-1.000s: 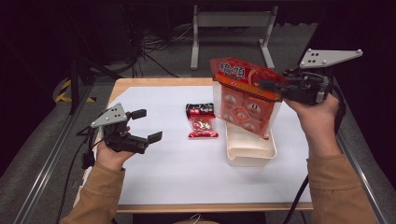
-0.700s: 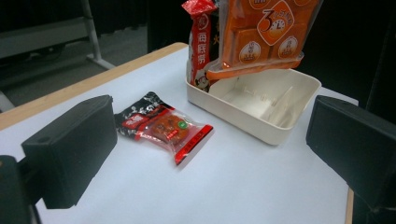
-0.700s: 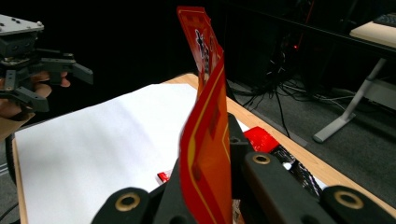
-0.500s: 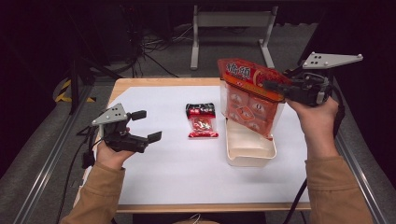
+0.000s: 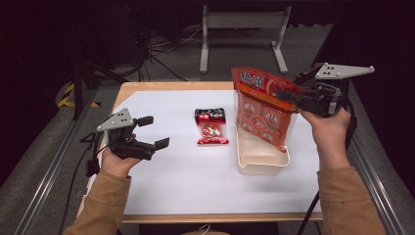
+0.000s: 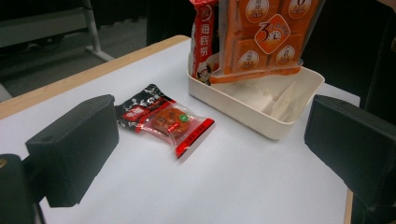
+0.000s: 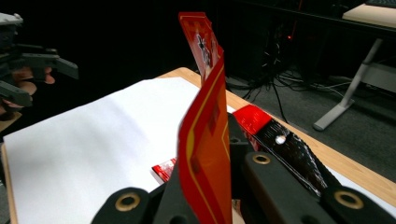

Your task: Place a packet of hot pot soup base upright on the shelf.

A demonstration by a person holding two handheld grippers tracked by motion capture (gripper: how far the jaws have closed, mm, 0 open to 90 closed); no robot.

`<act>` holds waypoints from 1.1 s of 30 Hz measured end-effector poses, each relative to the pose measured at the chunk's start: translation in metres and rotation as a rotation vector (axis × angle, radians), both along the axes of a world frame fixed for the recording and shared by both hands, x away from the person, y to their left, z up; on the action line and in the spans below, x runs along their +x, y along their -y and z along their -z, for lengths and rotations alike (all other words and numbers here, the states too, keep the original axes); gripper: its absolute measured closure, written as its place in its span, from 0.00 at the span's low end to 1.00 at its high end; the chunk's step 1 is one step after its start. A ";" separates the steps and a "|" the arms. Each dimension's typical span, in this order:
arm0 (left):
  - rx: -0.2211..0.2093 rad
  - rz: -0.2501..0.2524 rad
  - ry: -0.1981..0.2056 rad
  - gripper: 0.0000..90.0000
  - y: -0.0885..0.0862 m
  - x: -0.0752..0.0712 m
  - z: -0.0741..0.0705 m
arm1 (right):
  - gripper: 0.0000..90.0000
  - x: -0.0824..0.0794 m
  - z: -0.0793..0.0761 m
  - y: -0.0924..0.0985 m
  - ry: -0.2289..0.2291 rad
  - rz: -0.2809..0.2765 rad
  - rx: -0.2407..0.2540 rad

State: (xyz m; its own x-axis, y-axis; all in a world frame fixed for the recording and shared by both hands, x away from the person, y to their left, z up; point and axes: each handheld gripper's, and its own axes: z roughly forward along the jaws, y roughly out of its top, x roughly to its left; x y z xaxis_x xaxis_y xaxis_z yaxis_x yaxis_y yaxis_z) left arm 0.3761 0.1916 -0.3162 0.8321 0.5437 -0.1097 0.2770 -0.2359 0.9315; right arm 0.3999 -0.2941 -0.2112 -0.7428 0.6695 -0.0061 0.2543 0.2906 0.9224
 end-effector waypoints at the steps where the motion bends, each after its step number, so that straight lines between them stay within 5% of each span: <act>1: 0.003 0.001 0.002 0.04 0.000 0.000 0.000 | 0.99 0.000 0.002 0.001 0.000 0.004 0.001; 13: -0.003 -0.007 -0.015 0.04 0.000 0.001 0.003 | 0.99 0.006 0.028 0.005 -0.007 0.041 -0.020; 33: 0.008 -0.004 -0.047 0.03 0.004 0.010 0.009 | 0.99 0.000 0.060 0.016 -0.055 0.019 0.043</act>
State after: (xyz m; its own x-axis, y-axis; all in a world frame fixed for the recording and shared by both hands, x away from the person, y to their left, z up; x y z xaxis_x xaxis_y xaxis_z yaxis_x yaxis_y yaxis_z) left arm 0.3862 0.1877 -0.3251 0.8241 0.5479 -0.1439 0.3211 -0.2425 0.9155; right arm 0.3997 -0.3100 -0.2708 -0.7282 0.6824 0.0636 0.3103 0.2455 0.9184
